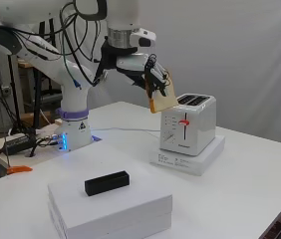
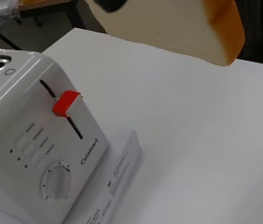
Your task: Teleoperate dual arm-hand system to toast a bread
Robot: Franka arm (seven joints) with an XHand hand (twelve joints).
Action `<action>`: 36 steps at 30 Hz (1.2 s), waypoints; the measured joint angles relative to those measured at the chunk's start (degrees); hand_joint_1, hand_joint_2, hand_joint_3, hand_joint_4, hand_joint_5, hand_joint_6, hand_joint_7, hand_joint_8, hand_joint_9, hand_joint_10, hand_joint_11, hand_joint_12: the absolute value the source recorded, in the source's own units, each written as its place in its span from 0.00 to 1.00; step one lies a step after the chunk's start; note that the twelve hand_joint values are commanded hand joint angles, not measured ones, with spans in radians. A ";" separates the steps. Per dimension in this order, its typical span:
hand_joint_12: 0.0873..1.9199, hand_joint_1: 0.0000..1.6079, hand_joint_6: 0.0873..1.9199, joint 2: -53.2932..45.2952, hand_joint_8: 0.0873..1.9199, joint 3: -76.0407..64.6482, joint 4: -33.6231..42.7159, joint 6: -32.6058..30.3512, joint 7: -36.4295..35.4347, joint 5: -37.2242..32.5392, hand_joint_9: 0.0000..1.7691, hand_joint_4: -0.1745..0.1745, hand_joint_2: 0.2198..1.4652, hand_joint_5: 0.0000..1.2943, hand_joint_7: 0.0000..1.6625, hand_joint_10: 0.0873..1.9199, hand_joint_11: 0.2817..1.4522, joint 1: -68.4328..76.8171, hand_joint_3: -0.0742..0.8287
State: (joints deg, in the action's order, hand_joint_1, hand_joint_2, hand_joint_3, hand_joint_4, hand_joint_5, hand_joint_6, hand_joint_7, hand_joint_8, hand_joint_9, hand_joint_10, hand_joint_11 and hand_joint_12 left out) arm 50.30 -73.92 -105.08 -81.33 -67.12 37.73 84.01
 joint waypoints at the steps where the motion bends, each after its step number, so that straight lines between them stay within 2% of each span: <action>1: 0.14 0.76 0.65 0.00 0.47 0.73 -0.92 -0.40 -0.09 -0.27 0.75 0.07 0.76 0.55 0.64 0.01 0.38 0.68 0.08; 4: 0.12 0.77 0.64 0.02 0.44 1.72 -3.51 -1.39 -0.59 -1.23 0.77 0.01 0.75 0.56 0.66 0.00 0.40 2.38 0.08; 6: 0.11 0.77 0.65 -0.26 0.46 1.18 -3.42 -1.61 -0.90 -1.71 0.77 0.00 0.76 0.54 0.65 0.00 0.40 5.05 0.08; 8: 0.11 0.76 0.67 -0.99 0.48 0.14 -2.24 -1.58 -1.02 -2.01 0.77 0.00 0.77 0.52 0.63 0.00 0.40 9.54 0.08; 10: 0.12 0.75 0.71 -1.53 0.51 -1.68 -0.23 -0.80 -0.83 -2.38 0.75 0.06 0.79 0.50 0.60 0.00 0.41 15.33 0.08; 11: 0.12 0.74 0.73 -1.75 0.53 -3.00 1.24 -0.31 -0.72 -2.68 0.73 0.10 0.80 0.49 0.59 0.00 0.40 18.41 0.08; 12: 0.11 0.66 0.75 -2.06 0.39 -4.50 2.99 0.12 -0.29 -2.97 0.72 0.44 0.82 0.49 0.58 0.00 0.39 21.81 0.08; 13: 0.11 0.67 0.74 -2.47 0.41 -5.95 4.82 0.45 0.29 -2.99 0.71 0.42 0.81 0.49 0.58 0.00 0.39 25.40 0.09; 15: 0.10 0.71 0.73 -2.85 0.50 -7.59 6.81 1.22 0.95 -3.02 0.72 0.32 0.80 0.50 0.58 0.00 0.40 30.15 0.09; 17: 0.10 0.73 0.73 -2.81 0.54 -9.49 8.33 2.37 1.28 -3.67 0.72 0.29 0.80 0.50 0.57 0.00 0.40 33.23 0.08; 21: 0.10 0.73 0.72 -2.98 0.54 -12.68 10.21 4.87 2.15 -5.40 0.72 0.26 0.80 0.51 0.58 0.00 0.40 38.44 0.08; 28: 0.11 0.74 0.69 -3.02 0.52 -11.88 9.25 8.47 1.30 -8.48 0.73 0.23 0.78 0.53 0.60 0.00 0.41 35.64 0.08; 34: 0.13 0.75 0.64 -1.72 0.47 -11.96 7.31 6.83 1.53 -9.90 0.76 0.26 0.76 0.58 0.63 0.00 0.40 35.02 0.08; 36: 0.21 0.76 0.61 -1.05 0.47 -12.80 7.04 5.25 2.17 -9.97 0.77 0.22 0.75 0.60 0.64 0.00 0.38 36.32 0.09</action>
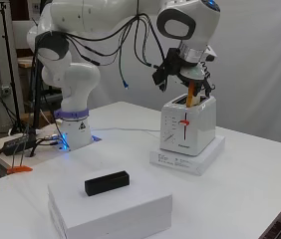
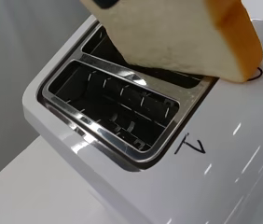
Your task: Teleoperate dual arm-hand system to toast a bread
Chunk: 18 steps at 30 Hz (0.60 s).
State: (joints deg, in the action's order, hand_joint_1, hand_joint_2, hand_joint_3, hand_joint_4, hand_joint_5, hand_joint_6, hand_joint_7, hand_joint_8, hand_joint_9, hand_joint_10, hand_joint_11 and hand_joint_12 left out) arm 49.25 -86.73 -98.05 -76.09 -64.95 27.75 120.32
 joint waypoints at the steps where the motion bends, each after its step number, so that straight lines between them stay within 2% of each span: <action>1: 0.25 0.76 0.59 0.36 0.46 -0.57 -0.15 -0.79 0.29 -0.29 0.78 0.20 0.74 0.61 0.65 0.00 0.36 0.69 0.09; 3: 0.32 0.77 0.57 0.93 0.44 -1.91 0.38 -1.27 0.47 -0.83 0.78 0.19 0.73 0.63 0.66 0.02 0.32 2.14 0.08; 4: 0.33 0.80 0.54 1.15 0.40 -2.49 0.87 -1.37 0.54 -1.12 0.73 0.12 0.71 0.64 0.67 0.20 0.32 2.78 0.09; 5: 0.34 0.79 0.54 1.32 0.40 -2.90 1.16 -1.56 0.63 -1.32 0.68 0.13 0.72 0.64 0.67 0.29 0.31 3.21 0.09; 6: 0.34 0.78 0.55 1.39 0.42 -2.88 1.12 -1.72 0.69 -1.47 0.67 0.15 0.72 0.63 0.67 0.30 0.30 3.25 0.08; 9: 0.29 0.76 0.60 1.22 0.46 -2.20 0.89 -1.95 0.33 -0.33 0.66 0.24 0.75 0.60 0.64 0.21 0.31 3.45 0.08; 13: 0.19 0.75 0.64 1.74 0.48 0.54 -0.57 -4.42 -0.99 2.30 0.71 0.21 0.76 0.57 0.63 0.05 0.35 1.28 0.08; 18: 0.17 0.75 0.63 3.90 0.48 4.75 -7.25 -11.65 -2.58 4.84 0.73 0.21 0.76 0.58 0.63 0.01 0.36 -3.41 0.08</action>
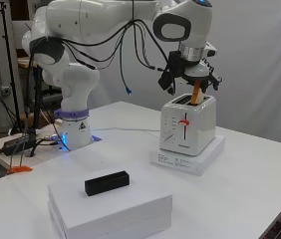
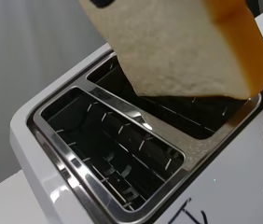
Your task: Teleoperate dual arm-hand system to toast a bread
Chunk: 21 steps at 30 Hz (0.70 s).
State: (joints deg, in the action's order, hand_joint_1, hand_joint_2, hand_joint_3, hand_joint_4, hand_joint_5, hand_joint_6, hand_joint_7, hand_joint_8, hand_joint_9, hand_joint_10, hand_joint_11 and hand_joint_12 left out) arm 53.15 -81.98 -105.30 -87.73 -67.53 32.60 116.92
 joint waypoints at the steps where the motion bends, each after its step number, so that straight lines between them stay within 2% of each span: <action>1: 0.15 0.76 0.63 0.40 0.47 0.04 -0.27 -0.64 -0.35 -0.05 0.73 0.21 0.75 0.58 0.64 0.00 0.36 -0.06 0.08; 3: 0.09 0.76 0.62 0.63 0.46 -0.19 -0.64 -0.97 -0.07 -0.52 0.74 0.20 0.75 0.59 0.64 0.00 0.38 0.17 0.08; 8: 0.04 0.76 0.58 1.20 0.46 -2.79 -0.61 -0.80 -0.18 -2.27 0.76 0.18 0.74 0.62 0.66 0.00 0.41 3.55 0.08; 9: 0.03 0.80 0.55 1.42 0.42 -3.51 -0.40 -0.81 -0.32 -2.71 0.71 0.12 0.72 0.63 0.66 0.16 0.41 4.13 0.08; 10: 0.03 0.79 0.55 1.53 0.42 -3.98 -0.30 -0.77 -0.33 -3.15 0.68 0.12 0.72 0.63 0.67 0.24 0.42 4.49 0.08; 11: 0.00 0.62 0.38 1.58 0.29 -4.14 -0.23 -0.75 -0.30 -3.33 0.61 0.31 0.73 0.53 0.60 0.18 0.37 4.78 0.08; 12: 0.00 0.40 0.20 1.61 0.15 -4.23 -0.13 -0.68 -0.33 -3.38 0.47 0.43 0.67 0.37 0.45 0.09 0.26 4.87 0.07; 13: 0.00 0.22 0.08 1.56 0.06 -4.54 0.19 -0.29 -0.14 -3.72 0.35 0.49 0.62 0.24 0.32 0.02 0.18 5.02 0.06; 14: 0.00 0.11 0.02 1.38 0.01 -5.10 0.87 0.56 0.46 -4.18 0.30 0.51 0.59 0.18 0.27 0.00 0.14 5.43 0.07; 16: 0.00 0.02 0.00 0.96 0.00 -6.45 3.30 3.38 2.14 -4.86 0.28 0.44 0.57 0.13 0.24 0.00 0.12 7.28 0.08; 19: 0.00 0.00 0.00 1.30 0.00 -6.20 6.35 5.56 4.34 -4.14 0.22 0.36 0.58 0.12 0.17 0.00 0.09 9.80 0.09; 21: 0.00 0.00 0.00 1.58 0.00 -4.86 5.67 3.41 6.23 -3.47 0.20 0.34 0.60 0.12 0.15 0.00 0.08 8.82 0.10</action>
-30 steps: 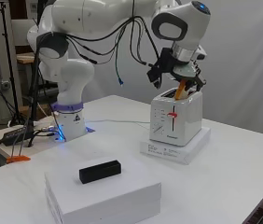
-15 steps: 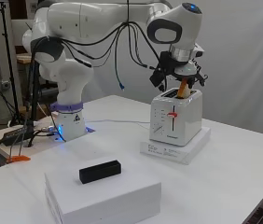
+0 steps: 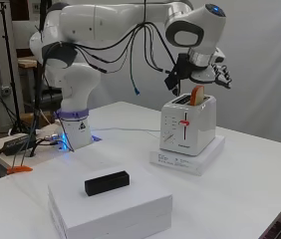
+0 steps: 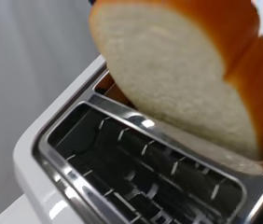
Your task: Teleoperate dual arm-hand system to toast a bread
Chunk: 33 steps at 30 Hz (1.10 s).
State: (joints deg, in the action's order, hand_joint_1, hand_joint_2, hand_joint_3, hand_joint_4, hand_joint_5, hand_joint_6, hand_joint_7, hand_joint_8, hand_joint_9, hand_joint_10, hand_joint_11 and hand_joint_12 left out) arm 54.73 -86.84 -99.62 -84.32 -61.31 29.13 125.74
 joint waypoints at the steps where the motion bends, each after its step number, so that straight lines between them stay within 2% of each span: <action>1: 0.00 0.00 0.00 0.13 0.00 0.77 -1.42 -1.73 1.19 0.50 0.20 0.34 0.61 0.13 0.15 0.00 0.07 -2.01 0.10; 9: 0.00 0.00 0.00 1.07 0.00 3.86 -13.07 -13.00 11.86 4.58 0.17 0.36 0.64 0.16 0.15 0.00 0.05 -24.90 0.10; 14: 0.00 0.00 0.00 1.47 0.00 0.82 -13.76 -16.52 20.48 8.25 0.16 0.37 0.65 0.19 0.15 0.00 0.04 -27.07 0.10; 19: 0.00 0.00 0.00 4.62 0.00 -5.28 -13.95 -20.41 17.91 9.43 0.19 0.33 0.65 0.23 0.17 0.00 0.06 -25.89 0.08; 25: 0.00 0.00 0.00 6.37 0.00 -7.11 -15.10 -22.23 13.52 11.11 0.21 0.20 0.64 0.15 0.17 0.00 0.09 -24.96 0.08; 27: 0.00 0.00 0.00 6.76 0.00 -7.46 -15.61 -21.94 11.32 10.90 0.23 0.14 0.64 0.16 0.18 0.00 0.11 -24.63 0.08; 31: 0.00 0.00 0.00 7.35 0.00 -8.19 -15.08 -20.77 8.86 9.18 0.29 0.19 0.63 0.30 0.25 0.00 0.14 -23.49 0.08; 33: 0.00 0.00 0.00 7.64 0.00 -8.61 -13.75 -20.35 7.90 8.38 0.30 0.22 0.63 0.31 0.24 0.00 0.16 -22.99 0.08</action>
State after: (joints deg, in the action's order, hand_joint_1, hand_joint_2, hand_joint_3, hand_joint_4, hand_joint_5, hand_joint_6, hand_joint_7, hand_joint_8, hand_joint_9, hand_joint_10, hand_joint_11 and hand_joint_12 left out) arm 62.37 -95.45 -113.37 -104.67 -53.41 37.51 102.74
